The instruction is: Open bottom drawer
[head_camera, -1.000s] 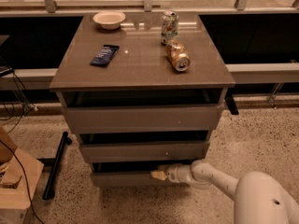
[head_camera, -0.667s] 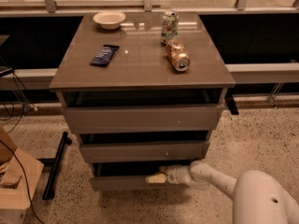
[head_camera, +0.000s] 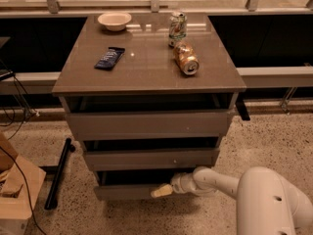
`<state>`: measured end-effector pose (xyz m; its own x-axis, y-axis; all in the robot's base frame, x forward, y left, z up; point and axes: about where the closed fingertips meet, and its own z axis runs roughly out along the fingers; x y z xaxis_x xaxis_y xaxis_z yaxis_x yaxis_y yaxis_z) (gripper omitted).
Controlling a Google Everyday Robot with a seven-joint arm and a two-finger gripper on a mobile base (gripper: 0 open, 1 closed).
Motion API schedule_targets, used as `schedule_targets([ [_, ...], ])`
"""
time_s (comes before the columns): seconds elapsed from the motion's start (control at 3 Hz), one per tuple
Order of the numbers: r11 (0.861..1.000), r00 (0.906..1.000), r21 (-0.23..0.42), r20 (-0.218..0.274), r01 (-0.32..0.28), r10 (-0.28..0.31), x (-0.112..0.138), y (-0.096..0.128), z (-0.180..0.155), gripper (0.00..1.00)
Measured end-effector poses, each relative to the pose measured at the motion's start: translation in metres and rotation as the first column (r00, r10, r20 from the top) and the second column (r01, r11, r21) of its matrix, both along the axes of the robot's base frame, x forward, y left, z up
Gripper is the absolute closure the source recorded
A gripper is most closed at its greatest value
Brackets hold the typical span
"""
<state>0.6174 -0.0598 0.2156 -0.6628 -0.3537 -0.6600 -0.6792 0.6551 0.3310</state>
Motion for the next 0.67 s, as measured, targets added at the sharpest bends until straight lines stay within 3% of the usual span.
schedule_targets([
  [0.33,0.994,0.9981,-0.104,-0.051,-0.04,0.035,-0.0314,-0.0156,-0.0199,0.26],
  [0.67,0.989,0.9965,-0.134,-0.065,-0.06,0.051,-0.0409,-0.0206,-0.025,0.5],
])
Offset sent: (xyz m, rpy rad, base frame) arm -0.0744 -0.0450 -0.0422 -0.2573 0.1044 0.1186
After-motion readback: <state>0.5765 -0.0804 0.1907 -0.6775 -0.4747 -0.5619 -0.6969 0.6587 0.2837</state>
